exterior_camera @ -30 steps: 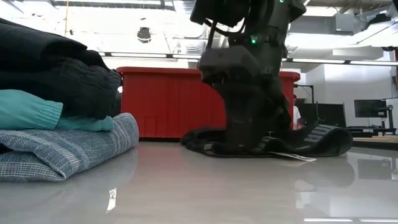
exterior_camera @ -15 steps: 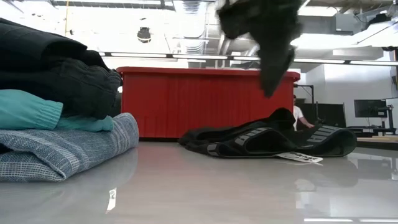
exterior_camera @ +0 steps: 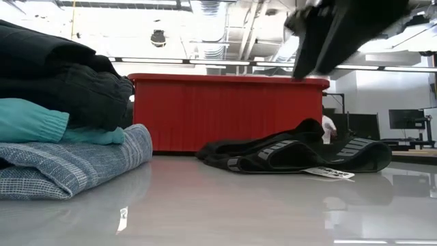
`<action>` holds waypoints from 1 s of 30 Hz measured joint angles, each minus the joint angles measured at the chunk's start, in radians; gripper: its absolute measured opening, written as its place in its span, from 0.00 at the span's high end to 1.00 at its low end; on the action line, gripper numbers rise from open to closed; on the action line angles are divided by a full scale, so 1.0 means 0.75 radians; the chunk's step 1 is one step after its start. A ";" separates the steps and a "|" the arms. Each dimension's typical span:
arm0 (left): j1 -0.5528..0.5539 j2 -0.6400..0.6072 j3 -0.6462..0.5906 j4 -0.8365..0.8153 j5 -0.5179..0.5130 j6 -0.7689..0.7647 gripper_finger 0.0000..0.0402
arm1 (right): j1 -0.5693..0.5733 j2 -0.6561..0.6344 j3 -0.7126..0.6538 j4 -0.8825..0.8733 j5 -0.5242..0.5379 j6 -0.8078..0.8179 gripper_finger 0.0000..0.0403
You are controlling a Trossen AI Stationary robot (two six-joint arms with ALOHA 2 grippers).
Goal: Fold Laundry from Bin
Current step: Fold the black boxer from the red organizer bin
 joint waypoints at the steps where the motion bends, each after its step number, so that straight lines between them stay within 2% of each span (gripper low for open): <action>1: -0.005 -0.001 -0.014 -0.004 -0.016 -0.021 0.43 | -0.010 0.020 -0.004 -0.005 0.002 0.000 0.42; 11: -0.007 -0.003 -0.127 0.009 -0.038 -0.231 0.43 | -0.124 0.242 -0.004 -0.003 0.028 0.011 0.42; 16: -0.009 -0.003 -0.136 0.005 -0.038 -0.252 0.43 | -0.193 0.307 -0.004 -0.005 0.031 0.115 0.44; 18: -0.009 -0.003 -0.136 0.006 -0.041 -0.252 0.43 | -0.212 0.307 -0.004 -0.009 0.031 0.153 0.48; 20: -0.009 -0.003 -0.136 0.004 -0.048 -0.252 0.43 | -0.225 0.302 -0.002 -0.007 0.032 0.184 0.57; 24: -0.009 -0.003 -0.136 0.000 -0.074 -0.238 0.43 | -0.245 0.294 0.025 -0.046 0.026 0.250 0.91; 25: -0.009 -0.003 -0.136 0.000 -0.089 -0.238 0.43 | -0.245 0.288 0.047 -0.062 0.027 0.252 0.94; 30: -0.009 -0.003 -0.136 0.001 -0.151 -0.215 0.43 | -0.262 0.216 0.187 -0.164 0.025 0.351 0.95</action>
